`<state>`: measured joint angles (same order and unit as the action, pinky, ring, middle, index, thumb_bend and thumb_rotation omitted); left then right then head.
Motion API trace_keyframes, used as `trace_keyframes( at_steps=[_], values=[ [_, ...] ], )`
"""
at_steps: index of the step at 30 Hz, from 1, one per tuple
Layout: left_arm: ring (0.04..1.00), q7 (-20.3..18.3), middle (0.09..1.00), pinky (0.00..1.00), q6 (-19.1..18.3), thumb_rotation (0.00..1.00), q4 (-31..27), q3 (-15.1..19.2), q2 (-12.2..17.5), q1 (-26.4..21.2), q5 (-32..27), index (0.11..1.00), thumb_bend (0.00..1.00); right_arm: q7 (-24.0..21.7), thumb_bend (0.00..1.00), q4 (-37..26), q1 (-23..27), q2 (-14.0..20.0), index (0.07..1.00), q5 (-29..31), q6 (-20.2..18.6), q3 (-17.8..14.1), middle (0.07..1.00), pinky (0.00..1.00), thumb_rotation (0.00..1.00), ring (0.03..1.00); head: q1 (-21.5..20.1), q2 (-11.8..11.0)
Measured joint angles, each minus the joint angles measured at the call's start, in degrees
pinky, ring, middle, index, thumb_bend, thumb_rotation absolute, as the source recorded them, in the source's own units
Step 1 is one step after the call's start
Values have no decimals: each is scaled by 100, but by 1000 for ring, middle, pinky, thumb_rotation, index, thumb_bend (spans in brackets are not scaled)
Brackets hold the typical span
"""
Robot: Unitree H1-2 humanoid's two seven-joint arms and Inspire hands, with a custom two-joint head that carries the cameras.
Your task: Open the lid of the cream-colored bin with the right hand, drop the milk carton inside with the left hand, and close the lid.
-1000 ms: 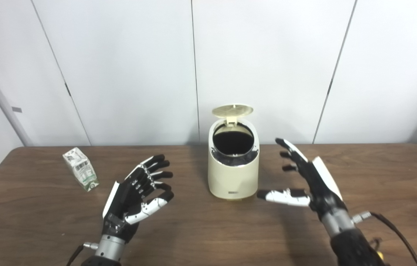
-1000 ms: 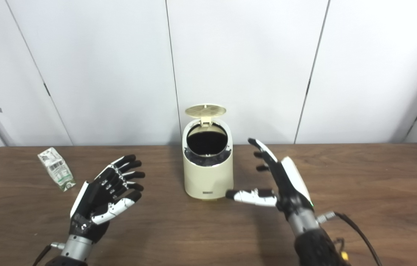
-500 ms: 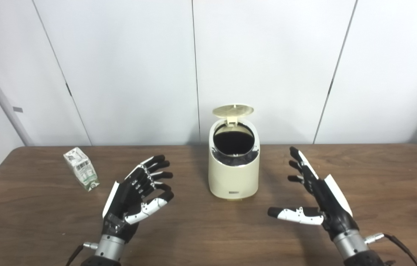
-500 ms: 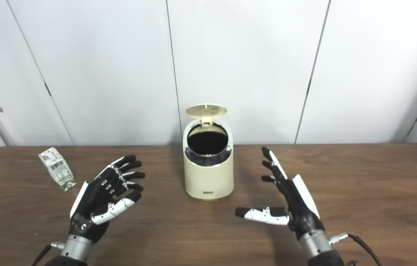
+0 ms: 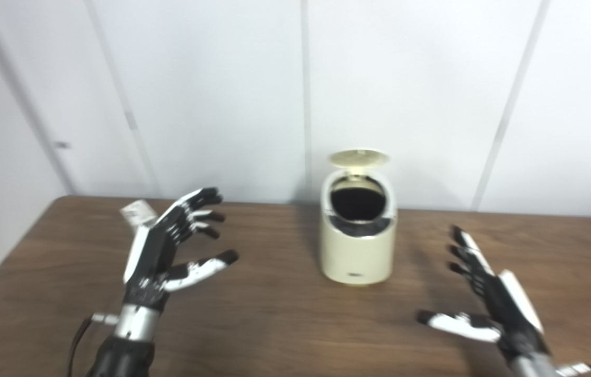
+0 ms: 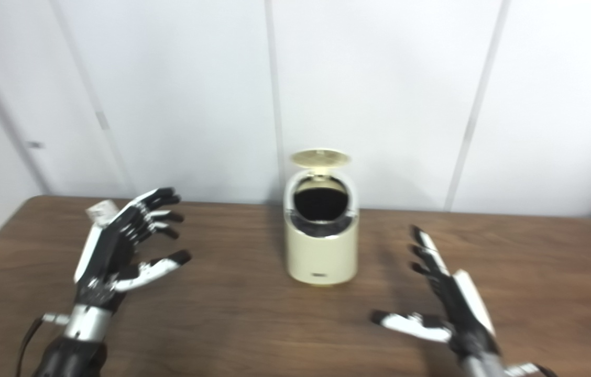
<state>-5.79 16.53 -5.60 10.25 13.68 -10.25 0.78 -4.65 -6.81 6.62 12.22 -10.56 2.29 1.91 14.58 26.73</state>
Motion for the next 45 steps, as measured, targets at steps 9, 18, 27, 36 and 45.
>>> trace_keyframes(
  at_steps=[9,18,27,36,45],
  values=[
    [757,493,800,563,456,100,207,661,520,-371,184,778,785,-101,824,-13,-80,35,1000,254,-25,-109,1000,843,286,958,484,-317],
    [746,712,823,585,496,177,833,979,1089,-739,186,810,874,-136,833,136,-43,80,990,319,102,-134,996,815,326,963,625,-414],
    [801,697,846,718,696,192,1816,914,1227,-892,-51,873,890,-233,848,133,-21,222,983,418,200,-151,991,783,383,941,625,-414],
    [890,575,924,814,860,225,2337,758,1330,-908,-129,918,983,-257,856,122,-21,228,975,479,201,-185,985,765,419,930,634,-370],
    [945,512,979,872,860,319,3086,620,1321,-1017,-140,987,1000,-288,851,111,-21,246,972,483,196,-191,981,741,398,915,625,-352]
  ],
)
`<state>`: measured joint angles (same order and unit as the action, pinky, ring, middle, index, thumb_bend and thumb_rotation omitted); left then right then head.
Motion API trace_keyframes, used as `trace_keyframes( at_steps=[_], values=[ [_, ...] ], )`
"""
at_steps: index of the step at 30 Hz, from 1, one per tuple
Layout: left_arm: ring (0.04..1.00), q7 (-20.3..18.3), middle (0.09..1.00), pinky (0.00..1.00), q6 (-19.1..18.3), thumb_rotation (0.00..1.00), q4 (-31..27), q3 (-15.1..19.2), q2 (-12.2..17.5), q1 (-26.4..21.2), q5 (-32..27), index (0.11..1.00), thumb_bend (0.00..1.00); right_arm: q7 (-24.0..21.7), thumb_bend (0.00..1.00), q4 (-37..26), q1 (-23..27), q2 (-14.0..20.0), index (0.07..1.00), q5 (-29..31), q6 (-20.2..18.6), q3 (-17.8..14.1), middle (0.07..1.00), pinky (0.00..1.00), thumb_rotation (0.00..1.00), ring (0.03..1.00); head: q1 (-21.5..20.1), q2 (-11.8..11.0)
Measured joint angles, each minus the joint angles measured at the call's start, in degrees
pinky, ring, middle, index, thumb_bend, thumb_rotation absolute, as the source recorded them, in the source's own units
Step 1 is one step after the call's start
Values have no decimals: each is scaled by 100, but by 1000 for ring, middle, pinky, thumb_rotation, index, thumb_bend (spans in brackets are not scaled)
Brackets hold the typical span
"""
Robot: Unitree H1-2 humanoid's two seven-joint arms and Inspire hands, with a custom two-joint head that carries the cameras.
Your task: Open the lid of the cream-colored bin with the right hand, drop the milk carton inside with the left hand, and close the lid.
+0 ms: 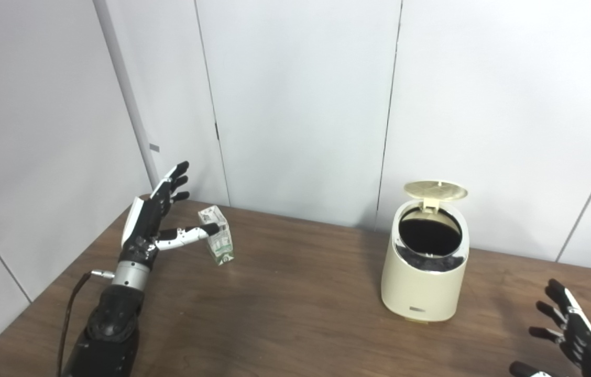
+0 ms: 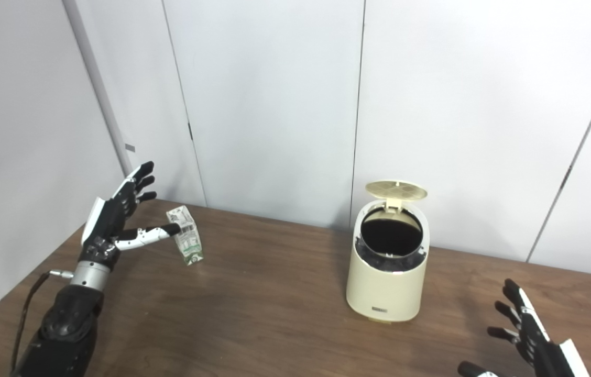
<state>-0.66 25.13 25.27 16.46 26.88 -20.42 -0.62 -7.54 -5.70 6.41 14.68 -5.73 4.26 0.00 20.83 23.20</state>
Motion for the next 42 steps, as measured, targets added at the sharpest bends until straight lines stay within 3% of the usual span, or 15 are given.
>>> trace_keyframes(
  at_steps=[6,11,22,28,33,39,42],
  values=[
    [928,118,958,886,2,334,270,-71,-61,-76,94,975,1000,-90,859,-67,0,11,965,11,-10,-33,969,724,387,906,9,0],
    [960,236,943,962,3,323,413,-88,-161,-113,91,951,1000,-108,872,-67,-1,88,949,11,-11,-86,960,716,392,900,79,9],
    [960,542,951,998,1,306,1075,-130,-314,-193,97,936,1000,-290,886,-86,-13,204,942,50,-154,-105,983,780,404,940,106,26],
    [866,778,864,884,2,282,1118,-131,-379,-256,97,879,1000,-352,880,-247,-64,223,943,44,-320,-107,977,780,408,937,62,26],
    [834,933,854,808,-2,277,1438,-150,-427,-329,101,872,1000,-374,886,-247,-149,326,948,45,-351,-112,969,758,405,919,44,44],
    [841,989,882,798,1,267,1521,-189,-431,-392,76,917,999,-412,892,-261,-169,357,946,124,-388,-116,956,755,386,910,53,62],
    [850,912,886,842,2,270,1627,-187,-431,-445,7,938,1000,-429,891,-291,-180,362,949,173,-411,-115,954,764,383,912,44,97]
  ],
)
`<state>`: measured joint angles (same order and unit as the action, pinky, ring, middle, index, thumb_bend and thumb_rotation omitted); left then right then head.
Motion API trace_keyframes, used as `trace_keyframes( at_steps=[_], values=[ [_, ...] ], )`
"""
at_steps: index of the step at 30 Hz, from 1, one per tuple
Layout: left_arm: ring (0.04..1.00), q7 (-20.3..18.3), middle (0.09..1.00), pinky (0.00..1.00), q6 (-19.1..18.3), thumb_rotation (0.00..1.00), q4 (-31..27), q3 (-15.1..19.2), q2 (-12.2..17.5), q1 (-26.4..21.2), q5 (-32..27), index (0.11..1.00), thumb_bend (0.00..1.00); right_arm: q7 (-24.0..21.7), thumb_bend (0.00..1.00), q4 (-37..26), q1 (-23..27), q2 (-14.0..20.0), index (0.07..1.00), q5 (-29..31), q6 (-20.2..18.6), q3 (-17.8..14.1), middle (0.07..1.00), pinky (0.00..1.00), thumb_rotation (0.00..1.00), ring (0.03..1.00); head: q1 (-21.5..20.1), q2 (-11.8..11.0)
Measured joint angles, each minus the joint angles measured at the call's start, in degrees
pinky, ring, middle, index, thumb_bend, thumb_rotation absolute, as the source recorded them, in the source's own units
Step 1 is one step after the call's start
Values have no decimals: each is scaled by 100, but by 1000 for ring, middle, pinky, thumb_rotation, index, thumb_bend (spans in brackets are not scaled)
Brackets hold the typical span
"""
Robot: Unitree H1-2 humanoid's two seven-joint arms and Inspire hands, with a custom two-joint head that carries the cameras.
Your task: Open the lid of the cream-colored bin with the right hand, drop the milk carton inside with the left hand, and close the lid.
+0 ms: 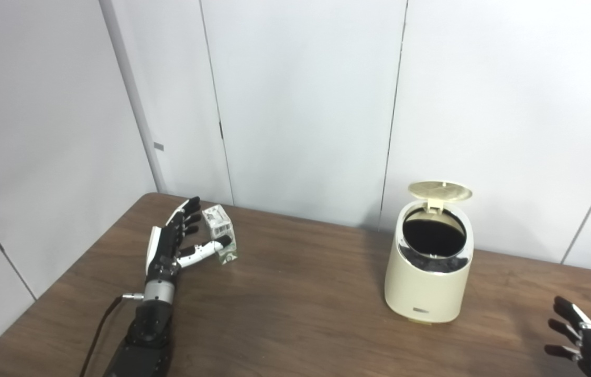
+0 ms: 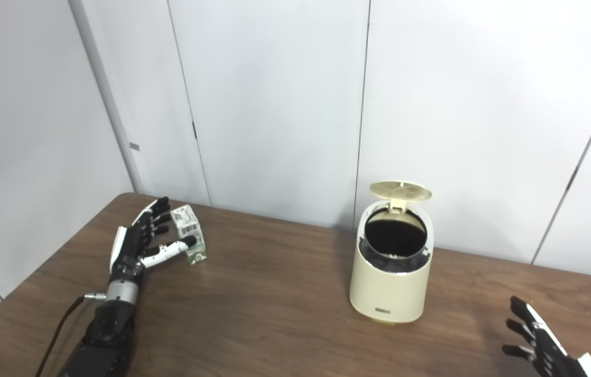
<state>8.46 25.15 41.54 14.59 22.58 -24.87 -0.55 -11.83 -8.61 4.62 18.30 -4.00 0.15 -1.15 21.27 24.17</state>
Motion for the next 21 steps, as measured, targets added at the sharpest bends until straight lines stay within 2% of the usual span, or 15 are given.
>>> trace_keyframes(
  at_steps=[4,10,16,21],
  values=[
    [842,-14,873,847,1,263,27,-6,-1,-21,-8,939,1000,-10,892,-50,-38,37,949,1,-17,0,950,774,384,910,-9,9],
    [801,12,841,775,2,269,224,-76,0,-143,32,915,1000,-47,887,-105,-56,53,953,-3,-147,6,946,768,374,903,-9,35],
    [807,-14,832,791,7,258,425,-103,-1,-252,17,886,994,-58,876,-106,-73,61,959,-24,-147,8,943,761,381,894,-35,44],
    [787,-20,818,750,7,242,504,-105,-8,-308,2,857,979,-57,886,-116,-160,60,957,-34,-147,8,944,760,397,892,-70,79]
  ],
)
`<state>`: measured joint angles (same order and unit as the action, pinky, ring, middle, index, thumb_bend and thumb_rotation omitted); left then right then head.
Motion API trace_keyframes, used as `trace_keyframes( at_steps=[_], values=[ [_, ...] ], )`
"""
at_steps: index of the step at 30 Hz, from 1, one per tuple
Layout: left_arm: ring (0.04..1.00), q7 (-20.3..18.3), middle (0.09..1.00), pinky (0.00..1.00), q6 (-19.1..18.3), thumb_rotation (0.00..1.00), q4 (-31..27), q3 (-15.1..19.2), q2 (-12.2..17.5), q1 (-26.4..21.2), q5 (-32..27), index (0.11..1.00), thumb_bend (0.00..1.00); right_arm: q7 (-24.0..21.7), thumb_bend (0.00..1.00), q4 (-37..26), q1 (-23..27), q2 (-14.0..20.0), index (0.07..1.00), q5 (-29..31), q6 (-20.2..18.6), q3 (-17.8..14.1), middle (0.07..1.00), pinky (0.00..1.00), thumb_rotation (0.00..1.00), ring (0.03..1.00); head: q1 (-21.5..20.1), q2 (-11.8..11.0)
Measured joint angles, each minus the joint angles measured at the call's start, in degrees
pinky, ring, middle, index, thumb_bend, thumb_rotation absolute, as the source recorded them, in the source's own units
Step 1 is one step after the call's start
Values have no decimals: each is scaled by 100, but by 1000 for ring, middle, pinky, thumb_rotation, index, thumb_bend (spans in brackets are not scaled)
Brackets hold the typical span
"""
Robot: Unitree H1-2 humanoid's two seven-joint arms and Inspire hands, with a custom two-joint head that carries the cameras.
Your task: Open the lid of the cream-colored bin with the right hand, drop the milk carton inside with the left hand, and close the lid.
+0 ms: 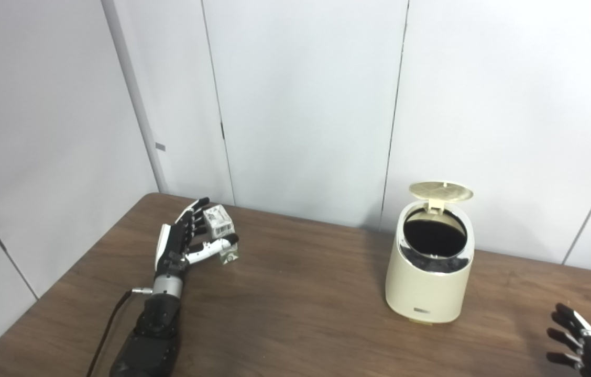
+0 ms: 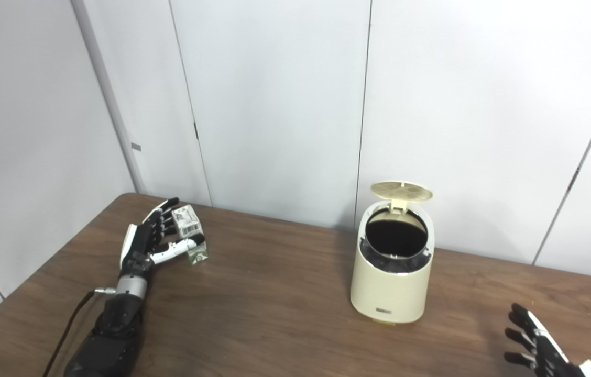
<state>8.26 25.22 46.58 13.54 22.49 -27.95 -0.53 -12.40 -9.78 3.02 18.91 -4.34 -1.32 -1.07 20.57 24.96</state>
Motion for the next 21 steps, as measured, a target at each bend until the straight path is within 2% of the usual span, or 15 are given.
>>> trace_keyframes(
  at_steps=[3,9,11,18,21],
  values=[
    [763,24,802,725,0,211,78,-5,0,-35,7,839,953,0,888,-10,-35,0,954,-2,0,-6,942,753,411,889,0,9],
    [736,206,771,694,1,211,114,-105,-3,-69,81,804,953,0,901,-103,-36,4,946,-3,-58,-20,935,735,422,887,0,26],
    [705,243,749,641,1,185,119,-126,-3,-73,83,775,937,0,898,-149,-37,7,946,-2,-84,-27,934,728,418,886,0,44],
    [494,645,551,420,1,84,164,-247,-8,-110,182,575,885,0,902,-181,-49,84,951,9,-90,-34,936,734,433,889,18,53],
    [456,804,515,387,2,29,180,-283,-27,-134,264,538,843,0,896,-180,-56,89,955,16,-89,-33,941,735,435,892,18,53]
  ],
)
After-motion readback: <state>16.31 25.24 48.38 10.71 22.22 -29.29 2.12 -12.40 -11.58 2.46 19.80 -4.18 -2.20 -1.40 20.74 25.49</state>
